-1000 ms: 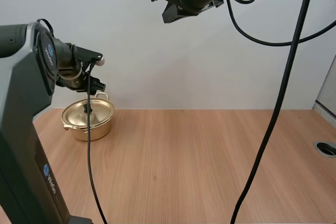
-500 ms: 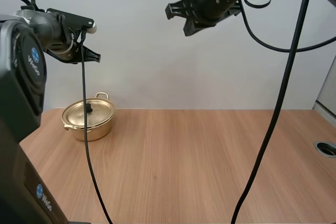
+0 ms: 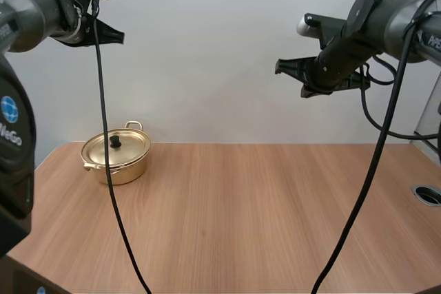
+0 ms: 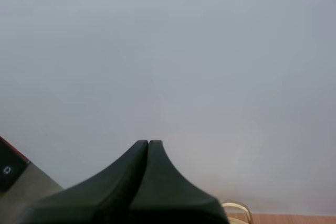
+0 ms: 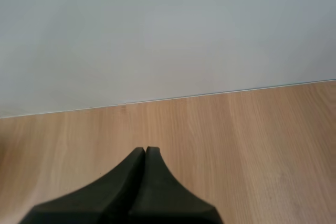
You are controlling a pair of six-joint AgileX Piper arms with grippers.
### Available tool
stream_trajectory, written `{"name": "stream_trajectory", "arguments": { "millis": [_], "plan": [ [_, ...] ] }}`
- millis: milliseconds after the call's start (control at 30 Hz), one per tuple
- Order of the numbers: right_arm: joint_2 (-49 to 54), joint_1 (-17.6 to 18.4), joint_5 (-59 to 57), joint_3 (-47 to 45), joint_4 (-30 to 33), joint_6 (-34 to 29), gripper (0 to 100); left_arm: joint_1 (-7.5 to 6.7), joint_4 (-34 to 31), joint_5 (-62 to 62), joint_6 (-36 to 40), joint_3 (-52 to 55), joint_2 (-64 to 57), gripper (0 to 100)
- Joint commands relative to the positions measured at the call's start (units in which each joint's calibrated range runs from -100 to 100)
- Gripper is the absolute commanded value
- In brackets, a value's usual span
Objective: Open the pot, put the car inside, and close it
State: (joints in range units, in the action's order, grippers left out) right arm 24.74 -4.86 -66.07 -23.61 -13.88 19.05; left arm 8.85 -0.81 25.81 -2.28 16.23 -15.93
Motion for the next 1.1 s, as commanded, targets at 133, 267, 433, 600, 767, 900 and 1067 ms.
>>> {"name": "stream_trajectory", "arguments": {
  "millis": [133,267,433,600,767,900,1067],
  "plan": [
    [0.2,0.0,32.0,-21.7,0.0,4.4,0,-0.65,0.8,-13.3,0.5,5.3,-4.8,0],
    [0.2,0.0,32.5,-25.9,0.0,4.6,0,-1.24,0.8,-5.0,6.3,10.5,-11.9,0],
    [0.5,0.0,30.9,-29.6,0.0,4.6,0,-3.68,0.8,-2.4,7.4,20.8,-21.4,0],
    [6.4,0.5,29.5,-34.8,0.0,4.6,0,-6.62,0.4,-11.0,7.4,32.5,-29.3,0],
    [17.0,2.3,45.3,-44.9,0.7,4.6,0,-8.14,-0.4,-14.2,7.4,44.2,-37.8,0],
    [24.4,2.5,63.0,-54.4,1.1,4.6,0,-9.53,-0.5,-14.2,7.4,53.0,-44.8,0],
    [32.6,2.5,67.9,-63.0,1.7,4.6,0,-11.68,-1.6,-14.2,7.4,63.5,-56.3,0]
  ]
}}
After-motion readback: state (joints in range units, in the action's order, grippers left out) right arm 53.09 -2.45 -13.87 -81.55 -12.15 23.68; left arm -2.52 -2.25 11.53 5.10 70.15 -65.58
